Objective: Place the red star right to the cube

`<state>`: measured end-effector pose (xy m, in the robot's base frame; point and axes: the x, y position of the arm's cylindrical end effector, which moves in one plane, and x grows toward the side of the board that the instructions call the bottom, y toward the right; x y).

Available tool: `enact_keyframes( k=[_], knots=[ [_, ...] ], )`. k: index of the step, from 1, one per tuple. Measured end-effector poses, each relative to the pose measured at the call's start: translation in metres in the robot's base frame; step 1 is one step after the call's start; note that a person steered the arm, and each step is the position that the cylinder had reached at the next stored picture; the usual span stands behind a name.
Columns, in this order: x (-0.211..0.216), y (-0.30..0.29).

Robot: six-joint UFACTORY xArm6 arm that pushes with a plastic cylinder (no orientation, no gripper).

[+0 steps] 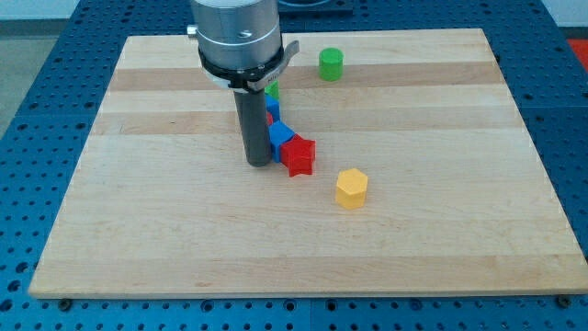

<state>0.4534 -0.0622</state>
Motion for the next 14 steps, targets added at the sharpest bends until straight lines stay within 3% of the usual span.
enact_keyframes(
  k=[4,7,14],
  knots=[
    [0.027,0.011],
    [0.027,0.047],
    [0.011,0.057]
  ],
)
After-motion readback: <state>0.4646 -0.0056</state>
